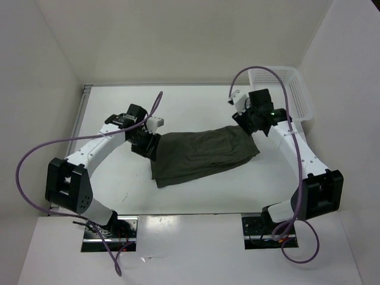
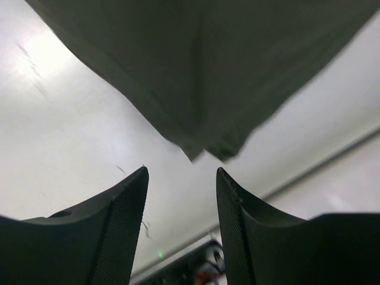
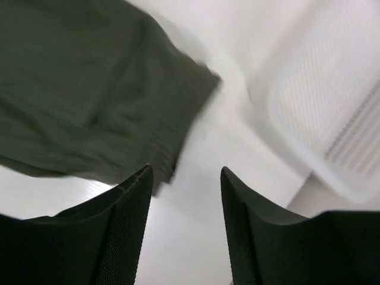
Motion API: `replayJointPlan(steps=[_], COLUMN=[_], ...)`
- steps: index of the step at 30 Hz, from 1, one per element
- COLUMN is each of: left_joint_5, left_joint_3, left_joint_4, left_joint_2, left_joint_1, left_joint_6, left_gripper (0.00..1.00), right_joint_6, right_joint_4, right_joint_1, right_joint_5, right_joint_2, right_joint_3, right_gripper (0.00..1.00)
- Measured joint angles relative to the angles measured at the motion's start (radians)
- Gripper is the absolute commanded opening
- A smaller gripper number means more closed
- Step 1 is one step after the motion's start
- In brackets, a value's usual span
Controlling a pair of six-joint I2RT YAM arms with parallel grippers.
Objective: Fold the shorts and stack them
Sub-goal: Fold the shorts
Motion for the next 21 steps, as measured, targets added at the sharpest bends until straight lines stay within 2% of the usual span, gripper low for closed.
replayJointPlan(steps=[4, 5, 8, 13, 21], left_joint_5=[-0.066, -0.085, -0.135, -0.163, -0.164], left_joint_3=[0.012, 0.014, 0.02, 0.049, 0.06], left_joint_4=[0.172, 0.211, 0.308, 0.37, 0.439], left_joint_2=[0.092, 0.127, 0.238, 0.328, 0.369], left_joint_1=[0.021, 0.021, 0.021, 0.021, 0.024], left_joint_6=[-0.001, -0.001, -0.001, -0.001, -0.001], left_gripper=[0.58, 0.58, 0.58, 0.58, 0.58], right_joint_6=[0.015, 0.019, 0.034, 0.053, 0.056], right_joint_4=[0.019, 0.022, 0.042, 0.1, 0.185], right_joint_1=[0.19, 0.234, 0.344, 0.44, 0.44], right_joint_5=[-0.039, -0.051, -0.09, -0.191, -0.234], right_joint_2=[0.016, 0.032, 0.106, 0.214, 0.286], right_joint_3=[0.025, 0.025, 0.023, -0.017, -0.229], right_gripper=[0.29, 0.22, 0.12, 0.07, 0.06])
